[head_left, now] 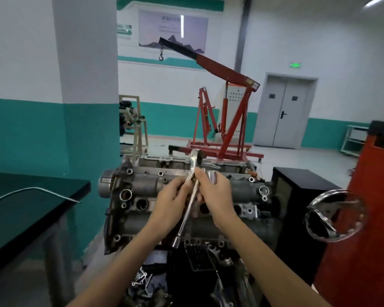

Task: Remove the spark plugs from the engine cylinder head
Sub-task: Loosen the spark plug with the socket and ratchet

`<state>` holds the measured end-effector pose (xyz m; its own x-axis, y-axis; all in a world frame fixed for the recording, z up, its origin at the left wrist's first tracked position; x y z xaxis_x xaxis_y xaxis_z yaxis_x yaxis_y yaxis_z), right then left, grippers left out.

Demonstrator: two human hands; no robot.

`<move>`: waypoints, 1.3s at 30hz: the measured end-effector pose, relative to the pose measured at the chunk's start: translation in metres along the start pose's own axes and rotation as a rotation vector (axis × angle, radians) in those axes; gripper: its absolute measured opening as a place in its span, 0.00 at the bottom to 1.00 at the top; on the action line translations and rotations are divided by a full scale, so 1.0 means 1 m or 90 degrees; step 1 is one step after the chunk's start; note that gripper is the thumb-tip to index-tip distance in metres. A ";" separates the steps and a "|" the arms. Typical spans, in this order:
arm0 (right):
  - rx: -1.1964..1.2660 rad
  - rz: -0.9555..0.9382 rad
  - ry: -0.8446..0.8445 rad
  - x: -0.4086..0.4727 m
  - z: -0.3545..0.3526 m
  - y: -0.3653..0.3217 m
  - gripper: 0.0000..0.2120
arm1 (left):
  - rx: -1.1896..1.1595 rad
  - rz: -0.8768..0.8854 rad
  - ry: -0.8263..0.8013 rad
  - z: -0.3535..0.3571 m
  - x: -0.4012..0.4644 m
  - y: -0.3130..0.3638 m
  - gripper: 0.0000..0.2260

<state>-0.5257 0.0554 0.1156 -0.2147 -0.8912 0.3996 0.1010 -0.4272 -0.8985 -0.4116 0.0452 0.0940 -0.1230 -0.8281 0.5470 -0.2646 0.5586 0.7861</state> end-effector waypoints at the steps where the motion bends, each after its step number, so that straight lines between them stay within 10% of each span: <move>1: -0.015 -0.020 0.031 0.000 -0.013 0.000 0.12 | 0.002 0.000 0.007 0.005 0.001 0.000 0.08; 10: 0.203 -0.033 0.236 0.015 -0.076 -0.004 0.05 | -0.225 -0.205 -0.029 0.011 0.019 -0.022 0.13; 16: 0.171 0.049 0.088 0.023 -0.059 0.015 0.06 | -0.265 -0.205 -0.128 0.010 0.027 -0.025 0.13; 21: -0.463 -0.101 -0.191 0.032 -0.069 0.006 0.12 | -0.206 -0.190 -0.118 -0.005 0.033 -0.029 0.12; 27: -0.591 -0.179 -0.448 0.027 -0.021 0.003 0.15 | -0.189 -0.192 -0.135 0.002 0.031 -0.021 0.10; 39: -0.458 -0.234 -0.303 0.034 -0.020 0.006 0.05 | -0.107 -0.109 0.013 -0.017 0.033 -0.020 0.10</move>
<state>-0.5524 0.0252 0.1201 0.3229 -0.7555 0.5700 -0.5538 -0.6393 -0.5335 -0.3945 0.0073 0.1014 -0.0703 -0.9112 0.4059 -0.1167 0.4116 0.9039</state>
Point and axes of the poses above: each hand's wrist, its own x-axis towards the middle knuckle, its own z-axis out of the palm, y = z × x, the point moved 3 cm from there along x, towards the middle knuckle, and after that the axes turned 8 degrees about x, right-handed, at the moved point
